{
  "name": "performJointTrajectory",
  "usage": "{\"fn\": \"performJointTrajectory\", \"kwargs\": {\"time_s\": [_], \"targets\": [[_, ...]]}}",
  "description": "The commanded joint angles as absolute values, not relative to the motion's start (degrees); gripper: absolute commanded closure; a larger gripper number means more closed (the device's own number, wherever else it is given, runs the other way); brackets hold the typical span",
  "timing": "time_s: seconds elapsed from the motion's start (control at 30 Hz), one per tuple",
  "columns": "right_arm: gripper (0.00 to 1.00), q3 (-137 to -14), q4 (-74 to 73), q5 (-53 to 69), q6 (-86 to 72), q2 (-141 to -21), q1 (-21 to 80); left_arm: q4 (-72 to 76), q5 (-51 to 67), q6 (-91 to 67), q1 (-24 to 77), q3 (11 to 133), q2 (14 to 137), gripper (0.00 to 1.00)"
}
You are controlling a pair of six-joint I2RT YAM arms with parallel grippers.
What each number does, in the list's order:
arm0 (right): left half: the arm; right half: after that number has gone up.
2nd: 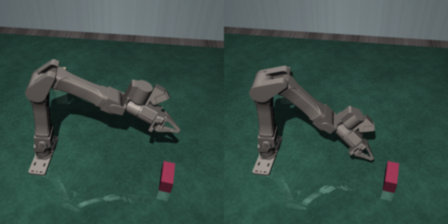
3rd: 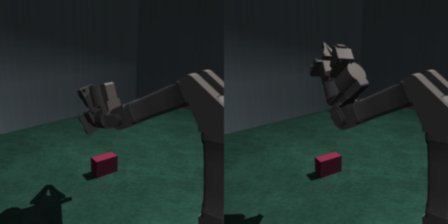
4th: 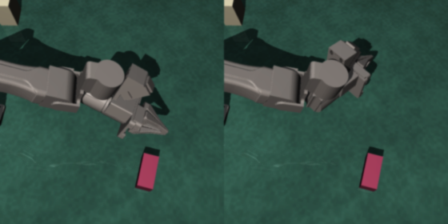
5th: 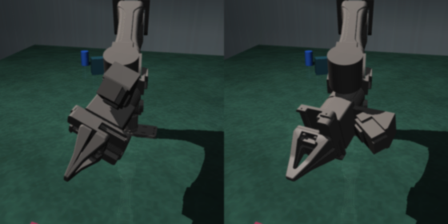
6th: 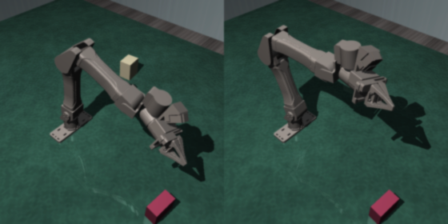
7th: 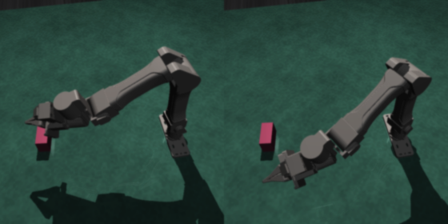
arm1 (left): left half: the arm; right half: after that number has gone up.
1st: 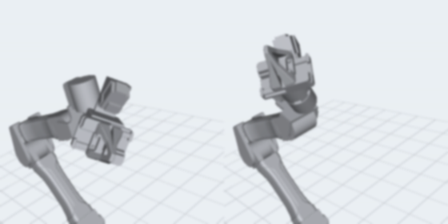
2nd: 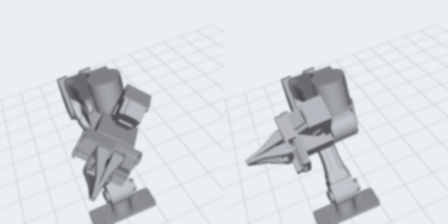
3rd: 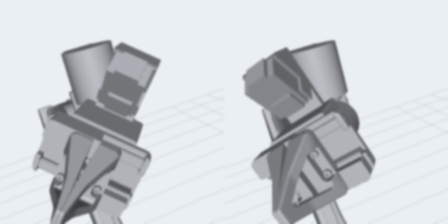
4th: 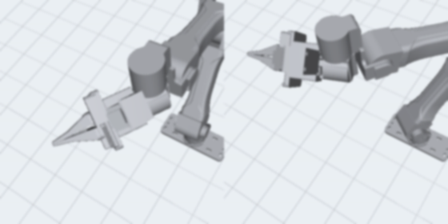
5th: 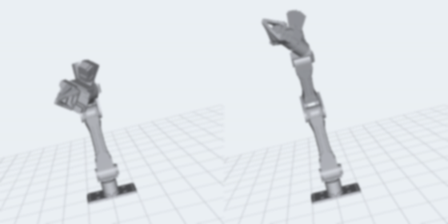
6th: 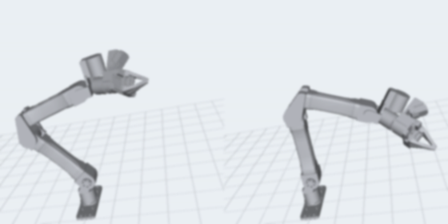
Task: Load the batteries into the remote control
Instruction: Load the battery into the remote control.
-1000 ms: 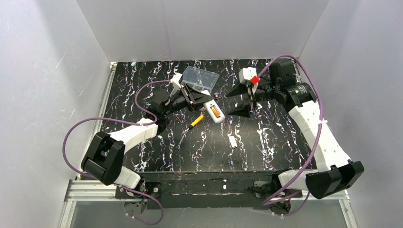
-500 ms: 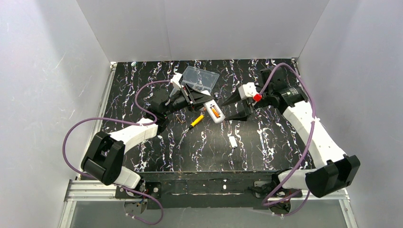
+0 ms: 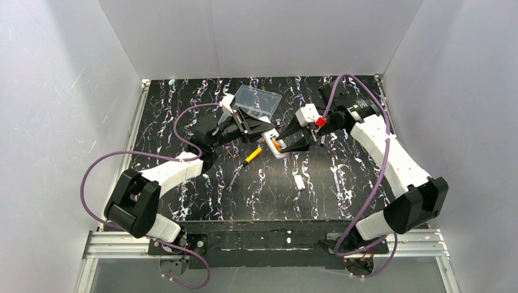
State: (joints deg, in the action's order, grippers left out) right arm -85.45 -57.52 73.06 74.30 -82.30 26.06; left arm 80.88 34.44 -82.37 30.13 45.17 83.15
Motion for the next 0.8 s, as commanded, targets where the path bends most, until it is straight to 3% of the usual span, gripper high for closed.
{"fn": "performJointTrajectory", "kwargs": {"time_s": [0.0,0.77], "targets": [[0.54,-89.8,-65.4,73.2,80.5,-84.5,27.4,85.9,36.7,-82.4,30.4,48.2,82.6,1.00],[0.61,-89.9,-68.1,69.6,81.5,-86.2,27.6,85.8,36.8,-82.7,30.4,48.4,82.7,1.00]]}}
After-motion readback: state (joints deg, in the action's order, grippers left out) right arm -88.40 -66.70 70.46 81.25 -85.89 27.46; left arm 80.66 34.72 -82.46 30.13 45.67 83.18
